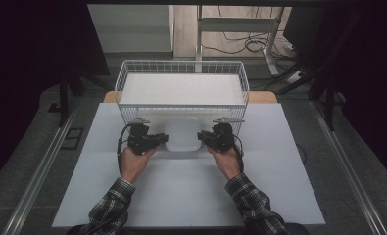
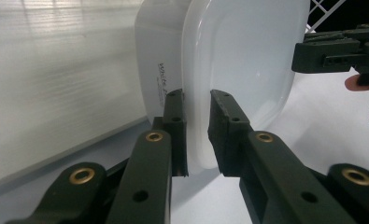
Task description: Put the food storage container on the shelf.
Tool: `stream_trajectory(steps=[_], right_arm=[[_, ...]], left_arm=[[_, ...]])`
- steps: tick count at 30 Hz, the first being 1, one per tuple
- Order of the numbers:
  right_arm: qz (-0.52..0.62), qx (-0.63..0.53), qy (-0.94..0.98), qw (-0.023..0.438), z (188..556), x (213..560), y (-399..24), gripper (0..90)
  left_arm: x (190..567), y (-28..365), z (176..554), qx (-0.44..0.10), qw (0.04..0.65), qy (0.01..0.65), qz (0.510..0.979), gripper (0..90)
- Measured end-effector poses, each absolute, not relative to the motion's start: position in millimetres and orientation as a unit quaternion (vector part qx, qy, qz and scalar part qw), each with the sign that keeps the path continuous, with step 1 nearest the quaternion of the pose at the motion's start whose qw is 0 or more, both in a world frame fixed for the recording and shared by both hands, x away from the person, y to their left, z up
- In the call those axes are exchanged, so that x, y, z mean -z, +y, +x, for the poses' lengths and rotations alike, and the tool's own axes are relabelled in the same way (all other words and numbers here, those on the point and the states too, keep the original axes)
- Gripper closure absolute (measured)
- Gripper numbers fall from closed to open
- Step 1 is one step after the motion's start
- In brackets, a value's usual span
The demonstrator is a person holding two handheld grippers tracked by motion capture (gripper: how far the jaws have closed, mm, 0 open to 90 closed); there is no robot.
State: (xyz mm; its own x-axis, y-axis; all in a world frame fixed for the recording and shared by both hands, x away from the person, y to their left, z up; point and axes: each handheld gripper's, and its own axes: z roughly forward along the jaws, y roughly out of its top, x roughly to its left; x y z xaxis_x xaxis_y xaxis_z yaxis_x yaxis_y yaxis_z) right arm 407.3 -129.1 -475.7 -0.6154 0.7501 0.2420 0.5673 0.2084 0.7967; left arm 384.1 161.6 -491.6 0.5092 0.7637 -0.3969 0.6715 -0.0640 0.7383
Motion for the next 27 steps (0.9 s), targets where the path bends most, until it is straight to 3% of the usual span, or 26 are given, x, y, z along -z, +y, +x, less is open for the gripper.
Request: stream_trajectory(steps=[10,18,22,27], right_arm=[[0.415,-0.462,0.776,0.115,412,479,-125,67.8],[0.409,-0.462,0.772,0.151,418,480,-123,62.8],[0.414,-0.463,0.766,0.167,420,479,-121,62.1],[0.419,-0.473,0.760,0.154,423,474,-125,61.0]], left_arm=[[494,160,388,-0.075,0.483,0.491,0.721,70.7],[493,159,395,-0.105,0.476,0.501,0.716,54.2],[490,157,400,-0.126,0.469,0.507,0.712,51.6],[487,153,403,-0.144,0.471,0.515,0.702,48.7]])
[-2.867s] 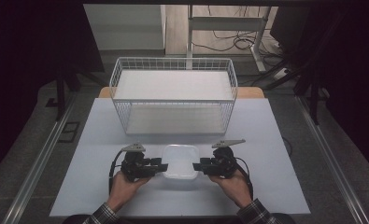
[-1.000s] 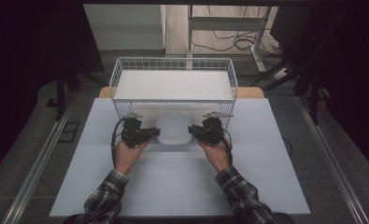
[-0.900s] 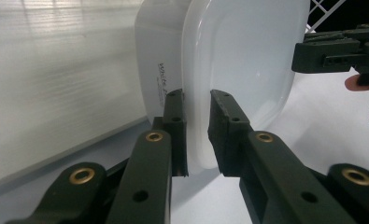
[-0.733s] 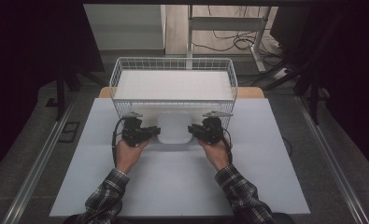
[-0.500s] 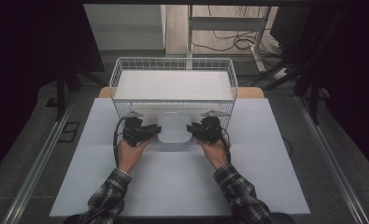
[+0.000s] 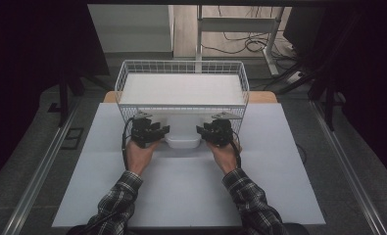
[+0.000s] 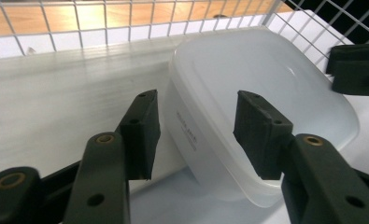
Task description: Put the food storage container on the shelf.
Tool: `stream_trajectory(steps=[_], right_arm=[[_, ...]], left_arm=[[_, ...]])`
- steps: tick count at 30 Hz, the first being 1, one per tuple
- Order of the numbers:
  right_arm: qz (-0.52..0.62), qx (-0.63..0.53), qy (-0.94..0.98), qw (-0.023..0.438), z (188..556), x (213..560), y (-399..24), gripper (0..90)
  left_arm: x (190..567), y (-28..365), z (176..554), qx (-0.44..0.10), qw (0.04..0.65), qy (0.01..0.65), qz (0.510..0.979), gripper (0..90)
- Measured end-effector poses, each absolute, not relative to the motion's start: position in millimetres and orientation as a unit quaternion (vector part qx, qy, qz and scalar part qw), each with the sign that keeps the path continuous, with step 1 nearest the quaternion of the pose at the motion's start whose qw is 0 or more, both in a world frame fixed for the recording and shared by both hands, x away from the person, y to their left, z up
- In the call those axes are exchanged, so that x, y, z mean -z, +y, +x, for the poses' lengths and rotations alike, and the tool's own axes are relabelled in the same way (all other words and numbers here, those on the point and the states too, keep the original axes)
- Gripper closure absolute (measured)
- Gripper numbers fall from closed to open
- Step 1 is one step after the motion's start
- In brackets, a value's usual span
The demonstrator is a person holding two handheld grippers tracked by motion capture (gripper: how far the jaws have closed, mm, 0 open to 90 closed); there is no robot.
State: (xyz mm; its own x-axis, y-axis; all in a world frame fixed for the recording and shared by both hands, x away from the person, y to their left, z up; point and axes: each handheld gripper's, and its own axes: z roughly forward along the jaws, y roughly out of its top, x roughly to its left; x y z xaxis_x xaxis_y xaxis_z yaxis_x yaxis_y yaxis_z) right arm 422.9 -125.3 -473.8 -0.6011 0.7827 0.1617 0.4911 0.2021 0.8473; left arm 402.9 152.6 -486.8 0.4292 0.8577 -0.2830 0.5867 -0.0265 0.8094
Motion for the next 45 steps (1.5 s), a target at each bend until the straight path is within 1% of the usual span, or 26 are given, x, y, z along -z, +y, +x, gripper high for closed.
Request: stream_trajectory(steps=[3,7,15,17,20,23,26,29,37,42,45], right_arm=[[0.414,-0.475,0.762,0.150,421,468,-130,62.0],[0.399,-0.475,0.771,0.145,413,463,-135,65.6],[0.373,-0.474,0.786,0.132,392,464,-147,85.4],[0.367,-0.475,0.789,0.130,387,465,-149,88.6],[0.358,-0.471,0.797,0.125,381,467,-149,88.9],[0.348,-0.472,0.801,0.120,376,469,-145,88.9],[0.338,-0.471,0.807,0.116,373,472,-139,88.9],[0.327,-0.469,0.812,0.117,369,473,-133,89.0],[0.314,-0.459,0.823,0.112,367,482,-118,89.1],[0.311,-0.453,0.828,0.112,369,489,-107,89.1],[0.307,-0.451,0.831,0.112,371,491,-100,89.1]], left_arm=[[482,153,400,-0.146,0.478,0.510,0.699,47.9],[476,153,393,-0.147,0.485,0.497,0.705,42.4],[483,162,364,-0.127,0.510,0.460,0.715,25.7],[486,163,357,-0.121,0.509,0.451,0.723,20.2],[489,163,345,-0.121,0.505,0.443,0.731,13.0],[493,165,331,-0.126,0.502,0.432,0.738,8.3],[493,168,318,-0.125,0.507,0.417,0.744,5.6],[494,173,303,-0.144,0.503,0.407,0.749,4.1],[503,182,269,-0.199,0.483,0.402,0.752,0.9],[510,190,253,-0.199,0.477,0.406,0.754,0.6],[511,194,245,-0.207,0.469,0.409,0.755,0.3]])
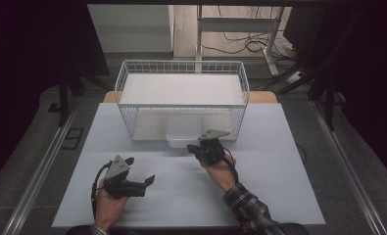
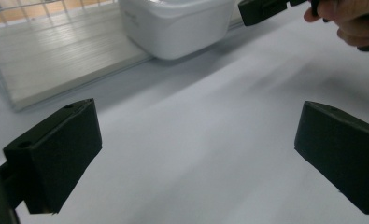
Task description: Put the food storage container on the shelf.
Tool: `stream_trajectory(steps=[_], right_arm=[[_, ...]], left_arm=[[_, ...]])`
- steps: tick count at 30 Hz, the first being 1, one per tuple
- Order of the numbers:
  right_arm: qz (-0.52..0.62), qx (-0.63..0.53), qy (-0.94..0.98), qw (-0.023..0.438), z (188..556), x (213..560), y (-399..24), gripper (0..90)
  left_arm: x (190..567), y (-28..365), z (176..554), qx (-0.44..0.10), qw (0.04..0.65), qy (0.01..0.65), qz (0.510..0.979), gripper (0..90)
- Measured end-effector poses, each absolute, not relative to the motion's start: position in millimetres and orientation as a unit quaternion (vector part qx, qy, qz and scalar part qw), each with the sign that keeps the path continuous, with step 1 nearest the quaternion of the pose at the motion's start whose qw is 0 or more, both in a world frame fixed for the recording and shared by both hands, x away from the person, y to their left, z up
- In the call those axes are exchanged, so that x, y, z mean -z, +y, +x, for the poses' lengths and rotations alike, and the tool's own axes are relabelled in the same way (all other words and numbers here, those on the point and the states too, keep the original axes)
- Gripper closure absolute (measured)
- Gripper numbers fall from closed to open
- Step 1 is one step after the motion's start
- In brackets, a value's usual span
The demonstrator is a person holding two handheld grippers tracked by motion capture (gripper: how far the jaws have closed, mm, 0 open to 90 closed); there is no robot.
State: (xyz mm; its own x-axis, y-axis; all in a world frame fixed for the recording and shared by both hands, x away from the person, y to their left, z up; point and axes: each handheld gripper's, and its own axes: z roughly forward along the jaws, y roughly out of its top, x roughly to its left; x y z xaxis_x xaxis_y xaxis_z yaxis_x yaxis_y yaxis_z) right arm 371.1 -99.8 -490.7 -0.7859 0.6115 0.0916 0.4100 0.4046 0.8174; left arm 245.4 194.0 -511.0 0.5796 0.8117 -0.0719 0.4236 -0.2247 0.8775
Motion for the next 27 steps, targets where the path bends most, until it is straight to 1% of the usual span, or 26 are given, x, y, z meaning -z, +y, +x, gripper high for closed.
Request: stream_trajectory(steps=[5,12,27], right_arm=[[0.307,-0.444,0.834,0.114,377,496,-89,89.0],[0.315,-0.439,0.833,0.119,386,505,-77,89.1],[0.329,-0.434,0.828,0.135,406,509,-73,89.1]], left_arm=[[510,201,235,-0.214,0.476,0.415,0.746,0.4],[512,205,230,-0.212,0.471,0.420,0.746,0.4],[514,203,230,-0.207,0.467,0.418,0.751,0.7]])
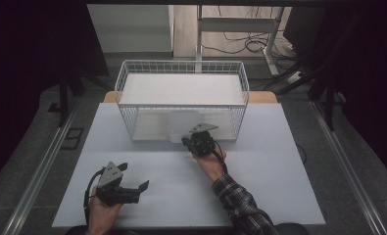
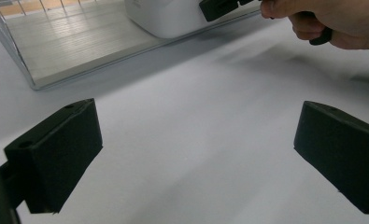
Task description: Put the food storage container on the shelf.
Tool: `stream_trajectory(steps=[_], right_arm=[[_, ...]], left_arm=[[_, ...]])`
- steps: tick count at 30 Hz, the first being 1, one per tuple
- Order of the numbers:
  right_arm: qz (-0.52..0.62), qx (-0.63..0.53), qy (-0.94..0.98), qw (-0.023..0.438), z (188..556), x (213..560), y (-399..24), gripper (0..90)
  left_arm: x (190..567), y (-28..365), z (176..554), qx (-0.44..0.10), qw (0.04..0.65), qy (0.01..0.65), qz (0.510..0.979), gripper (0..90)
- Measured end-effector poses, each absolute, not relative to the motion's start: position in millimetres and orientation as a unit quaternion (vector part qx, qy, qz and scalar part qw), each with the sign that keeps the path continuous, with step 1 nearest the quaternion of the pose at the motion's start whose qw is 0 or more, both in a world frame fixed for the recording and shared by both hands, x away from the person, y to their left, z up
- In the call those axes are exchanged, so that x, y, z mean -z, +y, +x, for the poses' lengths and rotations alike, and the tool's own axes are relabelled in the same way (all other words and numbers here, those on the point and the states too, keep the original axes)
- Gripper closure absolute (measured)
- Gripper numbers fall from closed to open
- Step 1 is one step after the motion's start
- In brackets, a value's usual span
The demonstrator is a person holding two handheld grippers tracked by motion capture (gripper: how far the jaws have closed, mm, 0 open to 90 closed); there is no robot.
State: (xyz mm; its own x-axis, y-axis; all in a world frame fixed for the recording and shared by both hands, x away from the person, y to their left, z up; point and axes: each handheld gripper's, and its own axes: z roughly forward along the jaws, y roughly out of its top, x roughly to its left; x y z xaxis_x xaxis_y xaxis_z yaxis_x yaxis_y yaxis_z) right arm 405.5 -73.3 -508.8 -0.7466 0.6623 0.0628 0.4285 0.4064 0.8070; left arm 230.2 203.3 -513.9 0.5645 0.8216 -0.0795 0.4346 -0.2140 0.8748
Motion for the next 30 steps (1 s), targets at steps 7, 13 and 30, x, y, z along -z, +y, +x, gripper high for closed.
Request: stream_trajectory(steps=[7,13,30], right_arm=[[0.334,-0.431,0.827,0.139,414,510,-70,89.1],[0.342,-0.426,0.825,0.145,422,512,-69,89.1],[0.344,-0.433,0.821,0.141,425,510,-70,87.7]], left_arm=[[515,203,231,-0.205,0.465,0.418,0.753,0.7],[515,202,231,-0.204,0.466,0.417,0.754,0.8],[515,201,231,-0.204,0.465,0.414,0.755,1.0]])
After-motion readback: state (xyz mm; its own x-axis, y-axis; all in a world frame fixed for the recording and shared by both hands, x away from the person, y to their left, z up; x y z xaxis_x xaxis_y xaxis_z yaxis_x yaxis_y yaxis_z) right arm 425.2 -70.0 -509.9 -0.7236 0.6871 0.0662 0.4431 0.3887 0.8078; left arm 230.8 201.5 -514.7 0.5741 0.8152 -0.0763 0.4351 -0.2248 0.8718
